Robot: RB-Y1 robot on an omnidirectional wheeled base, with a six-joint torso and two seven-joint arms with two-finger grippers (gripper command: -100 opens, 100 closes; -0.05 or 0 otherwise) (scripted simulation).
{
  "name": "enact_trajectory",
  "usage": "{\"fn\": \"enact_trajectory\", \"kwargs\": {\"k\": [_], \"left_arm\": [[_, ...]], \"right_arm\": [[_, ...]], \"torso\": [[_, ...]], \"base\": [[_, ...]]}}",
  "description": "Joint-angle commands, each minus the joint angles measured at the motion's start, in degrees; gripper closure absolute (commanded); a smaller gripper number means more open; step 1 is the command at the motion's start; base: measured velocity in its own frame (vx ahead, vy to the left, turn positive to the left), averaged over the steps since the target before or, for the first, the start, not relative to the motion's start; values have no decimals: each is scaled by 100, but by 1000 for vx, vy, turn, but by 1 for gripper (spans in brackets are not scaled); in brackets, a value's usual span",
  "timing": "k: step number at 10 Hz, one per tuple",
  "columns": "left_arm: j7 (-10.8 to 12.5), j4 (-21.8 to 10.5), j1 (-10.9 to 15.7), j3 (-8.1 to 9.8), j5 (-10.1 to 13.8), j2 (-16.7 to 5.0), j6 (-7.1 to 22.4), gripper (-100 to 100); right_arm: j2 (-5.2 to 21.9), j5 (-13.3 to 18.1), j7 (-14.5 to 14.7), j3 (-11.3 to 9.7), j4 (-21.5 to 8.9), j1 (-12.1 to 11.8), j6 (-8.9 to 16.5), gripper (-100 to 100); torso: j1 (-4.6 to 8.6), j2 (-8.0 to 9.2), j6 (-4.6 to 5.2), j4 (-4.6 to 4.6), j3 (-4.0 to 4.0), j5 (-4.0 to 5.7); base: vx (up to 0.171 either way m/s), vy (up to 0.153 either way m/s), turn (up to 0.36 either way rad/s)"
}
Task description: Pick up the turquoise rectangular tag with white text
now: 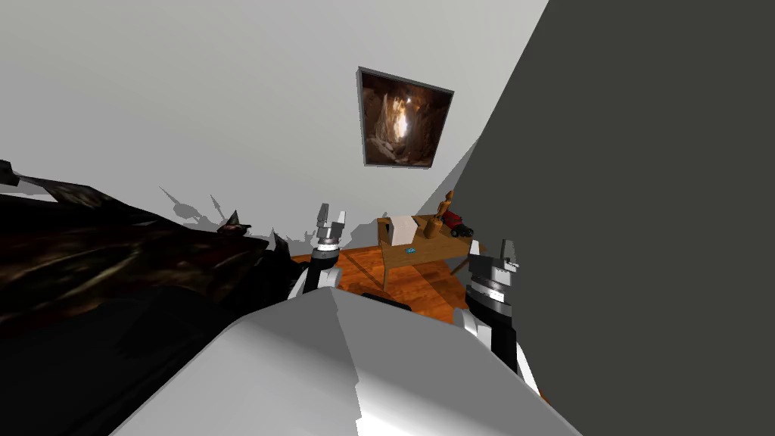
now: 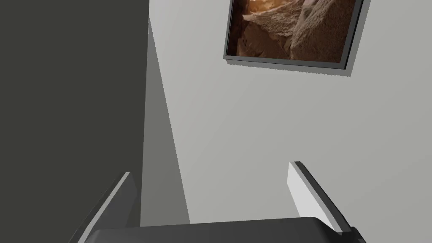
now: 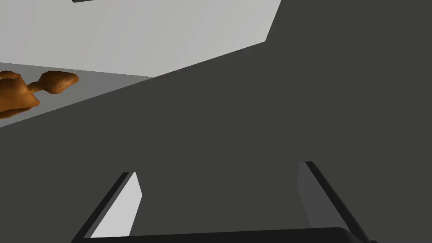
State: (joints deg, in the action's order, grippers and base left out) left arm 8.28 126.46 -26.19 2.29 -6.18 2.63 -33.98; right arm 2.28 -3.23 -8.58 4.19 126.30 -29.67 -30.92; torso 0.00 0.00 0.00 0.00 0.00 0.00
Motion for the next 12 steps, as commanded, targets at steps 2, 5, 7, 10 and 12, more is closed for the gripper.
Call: {"fn": "enact_trajectory", "kwargs": {"k": [2, 5, 7, 10, 12], "left_arm": [[0, 0, 1, 0, 0, 0, 0, 0], [0, 0, 1, 0, 0, 0, 0, 0], [0, 0, 1, 0, 0, 0, 0, 0], [0, 0, 0, 0, 0, 0, 0, 0], [0, 0, 1, 0, 0, 0, 0, 0]], "right_arm": [[392, 66, 205, -197, -305, 133, 29, -100], [915, 186, 542, -539, -764, 345, 73, -100], [1160, 240, 678, -683, -1030, 429, 90, -100], [1615, 366, 977, -1011, -1500, 612, 125, -100], [1869, 438, 1135, -1192, -1764, 707, 143, -100]], "torso": [[3, 7, -3, 1, 4, 1], [13, 29, -1, 6, 16, 3], [11, 29, -2, 6, 17, 3], [8, 14, 1, 3, 8, 2], [9, 20, -2, 4, 11, 2]], "base": [[-44, -12, 155], [-83, -27, 165], [-64, -22, 150], [-44, -10, 154], [-57, -10, 201]]}}
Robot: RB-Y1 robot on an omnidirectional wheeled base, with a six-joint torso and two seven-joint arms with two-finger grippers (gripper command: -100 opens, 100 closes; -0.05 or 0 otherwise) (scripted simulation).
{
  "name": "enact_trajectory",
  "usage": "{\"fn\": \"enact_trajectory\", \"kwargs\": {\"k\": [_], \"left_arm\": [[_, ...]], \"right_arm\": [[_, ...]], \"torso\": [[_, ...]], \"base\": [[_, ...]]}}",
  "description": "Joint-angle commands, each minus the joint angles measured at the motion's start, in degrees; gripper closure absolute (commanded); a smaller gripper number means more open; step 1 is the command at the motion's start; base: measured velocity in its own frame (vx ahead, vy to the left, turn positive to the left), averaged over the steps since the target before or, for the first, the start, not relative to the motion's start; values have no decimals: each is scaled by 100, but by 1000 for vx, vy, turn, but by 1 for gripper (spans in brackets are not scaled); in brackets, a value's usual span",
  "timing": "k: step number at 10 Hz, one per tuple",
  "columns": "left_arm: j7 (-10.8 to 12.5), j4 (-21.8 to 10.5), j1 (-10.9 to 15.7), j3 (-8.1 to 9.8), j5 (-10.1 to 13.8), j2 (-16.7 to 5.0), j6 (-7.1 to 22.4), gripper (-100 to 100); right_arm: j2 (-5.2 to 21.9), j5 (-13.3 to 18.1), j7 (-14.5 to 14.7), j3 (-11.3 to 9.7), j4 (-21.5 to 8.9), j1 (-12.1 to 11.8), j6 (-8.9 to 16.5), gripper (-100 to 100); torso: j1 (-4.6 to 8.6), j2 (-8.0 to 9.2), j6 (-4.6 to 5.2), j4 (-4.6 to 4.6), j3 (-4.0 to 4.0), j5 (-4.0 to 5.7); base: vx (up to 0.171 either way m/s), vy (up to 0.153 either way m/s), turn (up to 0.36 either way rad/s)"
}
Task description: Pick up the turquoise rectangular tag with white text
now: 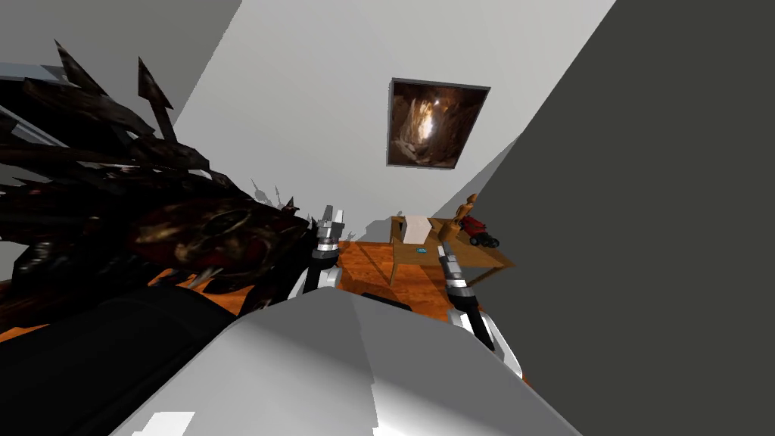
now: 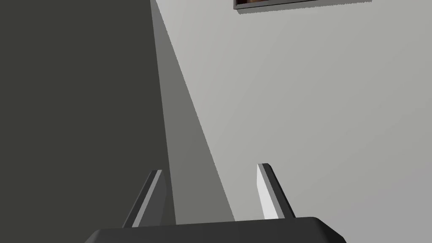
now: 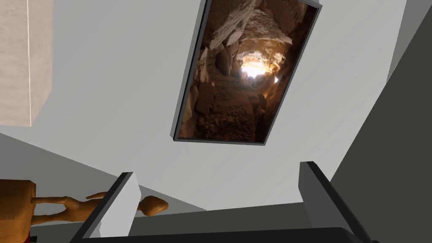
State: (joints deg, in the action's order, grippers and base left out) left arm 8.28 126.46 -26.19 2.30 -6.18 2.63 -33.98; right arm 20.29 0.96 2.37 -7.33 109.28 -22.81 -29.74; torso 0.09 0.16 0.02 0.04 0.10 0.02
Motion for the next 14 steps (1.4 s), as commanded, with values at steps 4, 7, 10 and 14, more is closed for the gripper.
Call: {"fn": "enact_trajectory", "kwargs": {"k": [4, 7, 10, 14], "left_arm": [[0, 0, 1, 0, 0, 0, 0, 0], [0, 0, 0, 0, 0, 0, 0, 0], [0, 0, 0, 0, 0, 0, 0, 0], [0, 0, 0, 0, 0, 0, 0, 0]], "right_arm": [[576, 180, 362, -426, -612, 212, 60, -100], [1096, 363, 682, -840, -1099, 397, 94, -100], [1358, 462, 838, -1053, -1498, 486, 110, -100], [2039, 781, 1274, -1657, -2240, 726, 154, -100]], "torso": [[0, -2, -3, -1, -2, 0], [1, -9, 1, -2, -5, 0], [0, -7, -2, -2, -4, 0], [2, -14, -1, -3, -8, 0]], "base": [[-42, -10, 172], [-32, -5, 222], [-31, -5, 166], [-23, -5, 283]]}}
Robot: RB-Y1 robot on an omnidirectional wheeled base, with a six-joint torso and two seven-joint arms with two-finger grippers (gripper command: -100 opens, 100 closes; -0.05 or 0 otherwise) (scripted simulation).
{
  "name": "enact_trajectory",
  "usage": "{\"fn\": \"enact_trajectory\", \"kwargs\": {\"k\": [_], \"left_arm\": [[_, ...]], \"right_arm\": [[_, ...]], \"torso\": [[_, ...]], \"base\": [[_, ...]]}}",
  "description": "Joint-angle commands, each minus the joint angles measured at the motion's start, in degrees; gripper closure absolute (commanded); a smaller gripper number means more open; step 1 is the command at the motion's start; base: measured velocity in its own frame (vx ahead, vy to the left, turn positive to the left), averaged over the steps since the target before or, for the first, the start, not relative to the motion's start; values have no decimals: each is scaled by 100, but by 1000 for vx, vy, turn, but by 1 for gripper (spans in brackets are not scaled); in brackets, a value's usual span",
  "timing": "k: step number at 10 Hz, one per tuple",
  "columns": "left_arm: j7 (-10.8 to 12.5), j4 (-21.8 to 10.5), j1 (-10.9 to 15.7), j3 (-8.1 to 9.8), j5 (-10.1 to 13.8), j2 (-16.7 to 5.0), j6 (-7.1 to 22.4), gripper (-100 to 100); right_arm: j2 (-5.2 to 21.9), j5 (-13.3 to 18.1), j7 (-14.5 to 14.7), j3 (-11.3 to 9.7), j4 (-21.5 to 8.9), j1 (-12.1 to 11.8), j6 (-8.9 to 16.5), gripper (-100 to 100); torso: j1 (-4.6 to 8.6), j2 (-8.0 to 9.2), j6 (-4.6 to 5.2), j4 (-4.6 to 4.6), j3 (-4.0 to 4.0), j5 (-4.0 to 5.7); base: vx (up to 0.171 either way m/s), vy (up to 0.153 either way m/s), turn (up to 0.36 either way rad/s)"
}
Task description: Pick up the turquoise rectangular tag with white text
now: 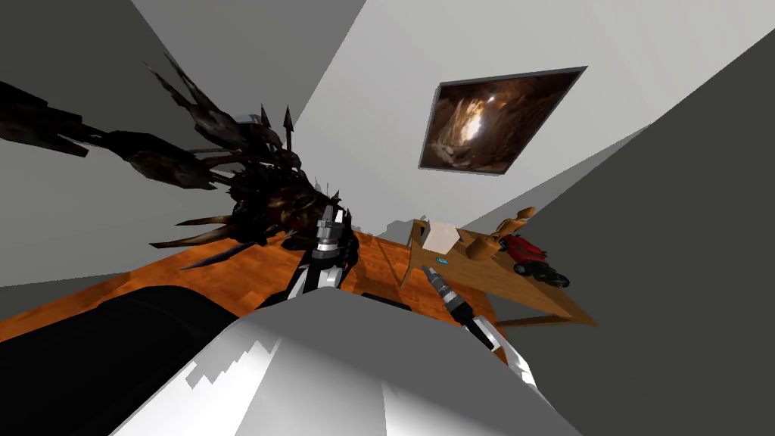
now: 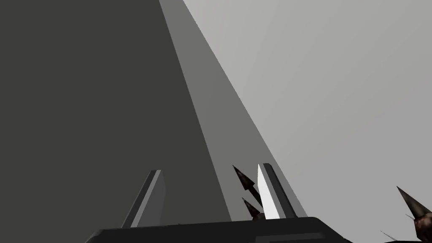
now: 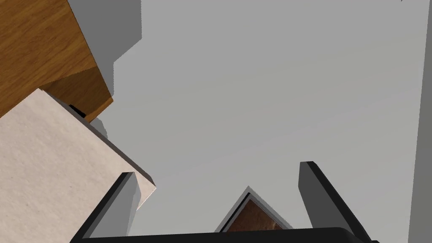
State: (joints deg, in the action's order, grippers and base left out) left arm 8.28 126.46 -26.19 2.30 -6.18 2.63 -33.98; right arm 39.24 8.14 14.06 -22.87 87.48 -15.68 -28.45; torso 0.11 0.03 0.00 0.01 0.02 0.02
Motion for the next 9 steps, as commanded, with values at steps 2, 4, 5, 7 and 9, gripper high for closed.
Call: {"fn": "enact_trajectory", "kwargs": {"k": [2, 4, 5, 7, 9], "left_arm": [[0, 0, -1, 1, 0, 0, 0, 0], [0, 0, -2, 1, 0, 0, 0, 0], [0, 0, -2, 1, 0, 0, 0, 0], [0, 0, -2, 1, 0, 0, 0, 0], [0, 0, -1, 1, 0, 0, 0, 0]], "right_arm": [[423, 176, 236, -370, -512, 82, 38, -100], [485, 176, 236, -370, -547, 82, 38, -100], [727, 291, 359, -586, -767, 146, 49, -100], [959, 409, 473, -799, -1071, 204, 60, -100], [1180, 527, 578, -1007, -1448, 254, 69, -100]], "torso": [[2, 0, 7, 0, 0, 0], [1, -5, 7, -1, -2, 0], [0, -6, 9, -1, -3, 0], [1, -8, 8, -2, -5, 0], [5, -12, 4, -2, -6, 1]], "base": [[-17, -7, 253], [-4, -7, 58], [-2, 3, 325], [0, -10, 197], [11, -17, 333]]}}
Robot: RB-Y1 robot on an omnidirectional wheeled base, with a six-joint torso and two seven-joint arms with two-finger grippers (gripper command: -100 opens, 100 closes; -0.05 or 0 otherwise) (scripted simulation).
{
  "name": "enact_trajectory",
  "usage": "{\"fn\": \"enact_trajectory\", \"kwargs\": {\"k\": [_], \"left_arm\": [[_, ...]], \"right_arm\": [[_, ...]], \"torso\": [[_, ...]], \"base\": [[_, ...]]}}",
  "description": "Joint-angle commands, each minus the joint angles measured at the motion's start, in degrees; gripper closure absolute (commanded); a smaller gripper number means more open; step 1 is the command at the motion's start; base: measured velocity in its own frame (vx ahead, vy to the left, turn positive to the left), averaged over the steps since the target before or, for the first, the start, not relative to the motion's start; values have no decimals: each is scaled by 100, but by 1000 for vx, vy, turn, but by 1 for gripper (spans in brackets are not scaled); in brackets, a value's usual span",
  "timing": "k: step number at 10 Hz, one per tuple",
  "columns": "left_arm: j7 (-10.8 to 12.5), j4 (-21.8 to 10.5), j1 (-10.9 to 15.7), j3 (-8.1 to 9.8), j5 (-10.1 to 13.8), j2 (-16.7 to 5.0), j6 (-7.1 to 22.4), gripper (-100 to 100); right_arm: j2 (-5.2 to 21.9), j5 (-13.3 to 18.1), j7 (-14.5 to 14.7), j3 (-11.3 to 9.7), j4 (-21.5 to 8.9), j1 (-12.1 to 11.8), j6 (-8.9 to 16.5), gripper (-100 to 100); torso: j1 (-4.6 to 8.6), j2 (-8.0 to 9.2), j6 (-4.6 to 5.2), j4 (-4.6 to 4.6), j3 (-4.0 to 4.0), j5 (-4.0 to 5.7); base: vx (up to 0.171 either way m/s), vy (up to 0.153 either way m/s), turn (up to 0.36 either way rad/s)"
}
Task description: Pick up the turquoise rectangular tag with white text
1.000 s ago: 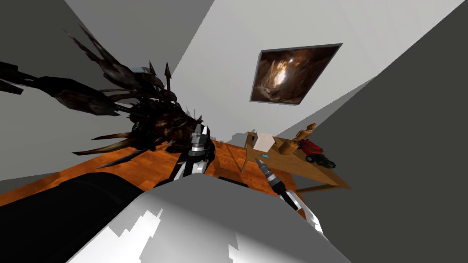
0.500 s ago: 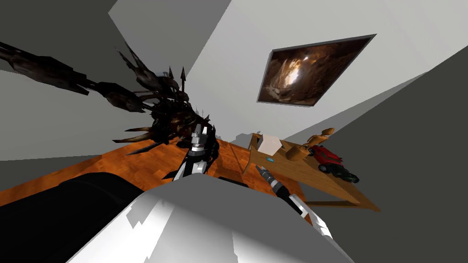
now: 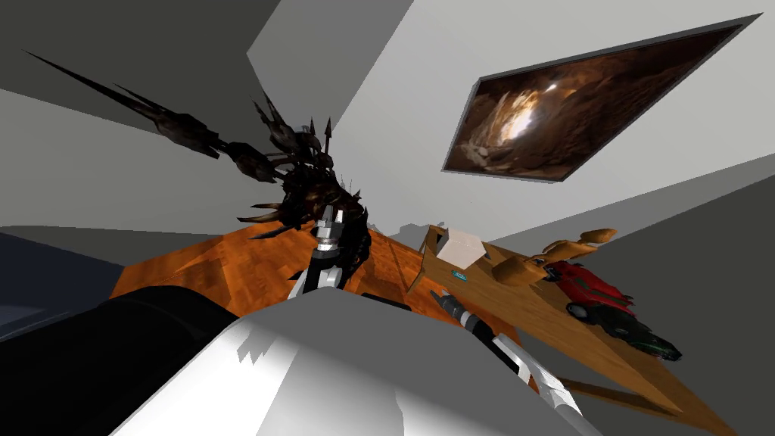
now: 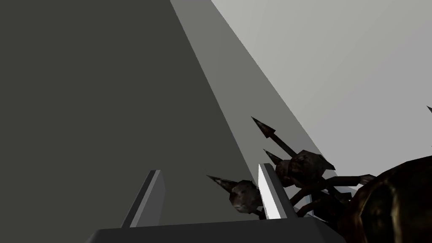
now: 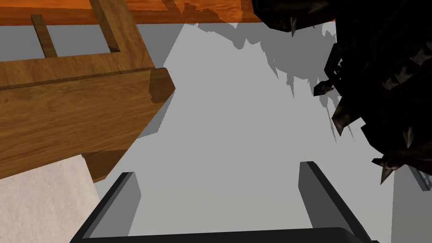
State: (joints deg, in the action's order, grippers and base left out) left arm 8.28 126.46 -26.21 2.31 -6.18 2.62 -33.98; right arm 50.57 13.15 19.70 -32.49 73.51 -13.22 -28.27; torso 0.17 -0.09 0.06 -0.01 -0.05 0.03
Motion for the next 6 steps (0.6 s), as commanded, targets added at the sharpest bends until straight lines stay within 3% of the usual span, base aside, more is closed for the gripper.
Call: {"fn": "enact_trajectory", "kwargs": {"k": [1, 3, 4, 5, 6], "left_arm": [[0, 0, 0, 0, 0, 0, 0, 0], [0, 0, 0, 0, 0, 0, 0, 0], [0, 0, -1, 1, 0, 0, 0, 0], [0, 0, 1, -1, 0, 0, 0, 0], [0, 0, -1, 1, 0, 0, 0, 0]], "right_arm": [[257, 145, 108, -250, -286, 52, 59, -100], [257, 145, 108, -250, -339, 52, 59, -100], [452, 265, 192, -450, -481, 89, 65, -100], [452, 265, 192, -450, -619, 89, 65, -100], [633, 386, 266, -644, -883, 118, 69, -100]], "torso": [[0, 0, 0, 0, 0, 0], [-1, -1, 2, 0, 0, 1], [-5, 1, 4, 0, 1, 0], [-6, -3, -6, 0, -1, -1], [-3, -3, 4, -1, -2, 0]], "base": [[10, -17, 330], [8, -14, 79], [9, -2, 355], [15, -17, 168], [25, -21, 220]]}}
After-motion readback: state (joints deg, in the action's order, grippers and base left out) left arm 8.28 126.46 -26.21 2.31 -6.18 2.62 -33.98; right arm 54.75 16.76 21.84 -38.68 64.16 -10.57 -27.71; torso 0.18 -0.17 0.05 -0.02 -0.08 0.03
